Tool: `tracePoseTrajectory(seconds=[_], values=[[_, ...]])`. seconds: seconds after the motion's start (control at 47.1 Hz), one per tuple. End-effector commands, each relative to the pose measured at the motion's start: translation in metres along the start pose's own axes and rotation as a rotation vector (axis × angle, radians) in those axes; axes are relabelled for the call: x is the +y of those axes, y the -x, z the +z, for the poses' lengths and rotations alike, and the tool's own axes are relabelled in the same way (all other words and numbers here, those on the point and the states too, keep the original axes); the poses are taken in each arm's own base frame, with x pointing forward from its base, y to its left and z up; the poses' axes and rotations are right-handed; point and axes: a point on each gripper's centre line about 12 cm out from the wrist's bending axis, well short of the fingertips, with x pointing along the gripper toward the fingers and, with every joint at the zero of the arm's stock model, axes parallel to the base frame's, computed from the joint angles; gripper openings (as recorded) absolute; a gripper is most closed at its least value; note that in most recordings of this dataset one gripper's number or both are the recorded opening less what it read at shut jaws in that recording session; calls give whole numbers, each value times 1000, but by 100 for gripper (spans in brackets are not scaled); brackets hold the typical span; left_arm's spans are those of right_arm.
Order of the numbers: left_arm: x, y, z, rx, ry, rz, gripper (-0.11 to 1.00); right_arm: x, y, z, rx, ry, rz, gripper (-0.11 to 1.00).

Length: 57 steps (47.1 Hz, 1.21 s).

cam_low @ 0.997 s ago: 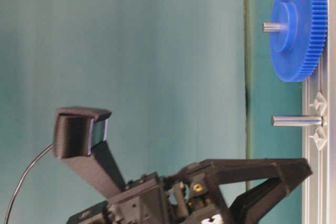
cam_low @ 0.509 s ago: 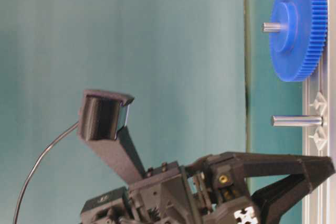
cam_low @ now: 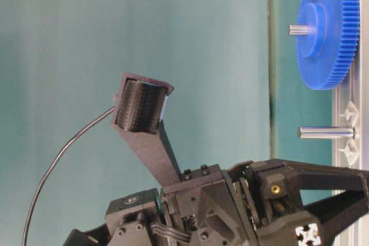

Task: Find the location of the shaft and insert the small gear.
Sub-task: 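Lower the left gripper and straddle the small blue gear's hub, then close the left gripper on the small blue gear's hub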

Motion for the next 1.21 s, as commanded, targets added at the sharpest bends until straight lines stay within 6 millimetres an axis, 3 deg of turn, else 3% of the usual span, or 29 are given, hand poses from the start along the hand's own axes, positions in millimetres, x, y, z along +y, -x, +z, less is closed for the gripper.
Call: tracePoseTrajectory(seconds=[0.0, 0.551, 0.679, 0.806, 0.954, 1.039, 1.103, 1.188], values=[[-2, 11, 9, -35, -8, -2, 0, 0, -1, 4, -10, -10, -1, 2], [-2, 4, 8, -22, -37, -1, 0, 0, -1, 1, -2, -10, -3, 1], [-2, 7, 11, -31, -60, -1, 5, 0, -1, 1, -2, -10, -3, 1], [-3, 6, 13, -31, -52, -1, 25, -1, -1, -1, 4, -10, -4, 2], [-3, 1, 12, -23, -34, -1, 70, -1, -1, -3, 7, -10, -5, 1], [-3, 2, 15, -43, -37, -2, 88, -1, -1, -3, 7, -10, -5, 1], [-2, 3, 15, -43, -36, -2, 93, -1, -1, -3, 8, -10, -5, 2], [-1, 0, 14, -35, -31, 0, 89, -1, -1, -4, 8, -10, -5, 1]])
